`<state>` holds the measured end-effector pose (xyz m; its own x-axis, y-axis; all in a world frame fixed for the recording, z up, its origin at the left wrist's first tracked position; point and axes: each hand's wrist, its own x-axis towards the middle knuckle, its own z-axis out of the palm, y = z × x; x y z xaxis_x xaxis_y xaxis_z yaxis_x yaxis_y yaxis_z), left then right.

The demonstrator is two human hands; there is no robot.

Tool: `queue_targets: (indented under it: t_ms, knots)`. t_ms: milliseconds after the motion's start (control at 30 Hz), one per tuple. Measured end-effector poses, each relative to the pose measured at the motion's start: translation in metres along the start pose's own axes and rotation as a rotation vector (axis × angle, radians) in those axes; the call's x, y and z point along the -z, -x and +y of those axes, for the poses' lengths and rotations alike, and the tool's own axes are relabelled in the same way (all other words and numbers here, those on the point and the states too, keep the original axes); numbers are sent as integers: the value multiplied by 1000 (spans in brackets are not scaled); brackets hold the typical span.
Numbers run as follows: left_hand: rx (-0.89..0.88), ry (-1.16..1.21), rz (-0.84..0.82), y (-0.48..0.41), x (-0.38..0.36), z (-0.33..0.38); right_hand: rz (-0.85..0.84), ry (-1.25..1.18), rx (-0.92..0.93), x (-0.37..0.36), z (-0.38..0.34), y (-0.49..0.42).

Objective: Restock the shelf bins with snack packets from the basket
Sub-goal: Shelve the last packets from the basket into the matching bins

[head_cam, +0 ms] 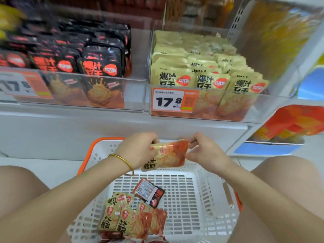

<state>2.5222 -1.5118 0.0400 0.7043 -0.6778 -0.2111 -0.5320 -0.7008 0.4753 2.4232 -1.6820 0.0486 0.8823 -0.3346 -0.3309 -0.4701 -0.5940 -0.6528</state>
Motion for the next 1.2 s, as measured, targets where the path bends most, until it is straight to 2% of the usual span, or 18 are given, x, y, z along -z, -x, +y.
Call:
queue_targets:
  t_ms: [67, 134, 200, 300, 367, 534, 734, 868, 968, 1102, 1202]
  knots:
    - [-153, -174, 122, 4, 22, 18, 140, 274, 262, 12, -12, 12]
    - [-281, -165, 196, 6, 46, 40, 186, 301, 457, 24, -30, 21]
    - [-364, -95, 291, 9, 70, 65, 248, 233, 544, 38, -43, 22]
    - [-413, 84, 454, 7, 105, 93, 383, -90, 527, 71, -55, 19]
    - [-399, 112, 507, -1, 123, 103, 466, -303, 521, 95, -61, 19]
    - [-474, 112, 662, -25, 140, 133, 643, -384, 608, 127, -69, 9]
    - [-437, -74, 664, -44, 127, 138, 717, -230, 550, 130, -53, -9]
    - [-390, -207, 642, -49, 119, 133, 803, -213, 680, 137, -54, -7]
    - [-371, -176, 640, -53, 113, 129, 826, 7, 682, 139, -55, -12]
    - [-313, -233, 728, -59, 106, 123, 798, 198, 662, 139, -53, -20]
    - [-281, -313, 666, -60, 98, 115, 798, 360, 630, 135, -51, -26]
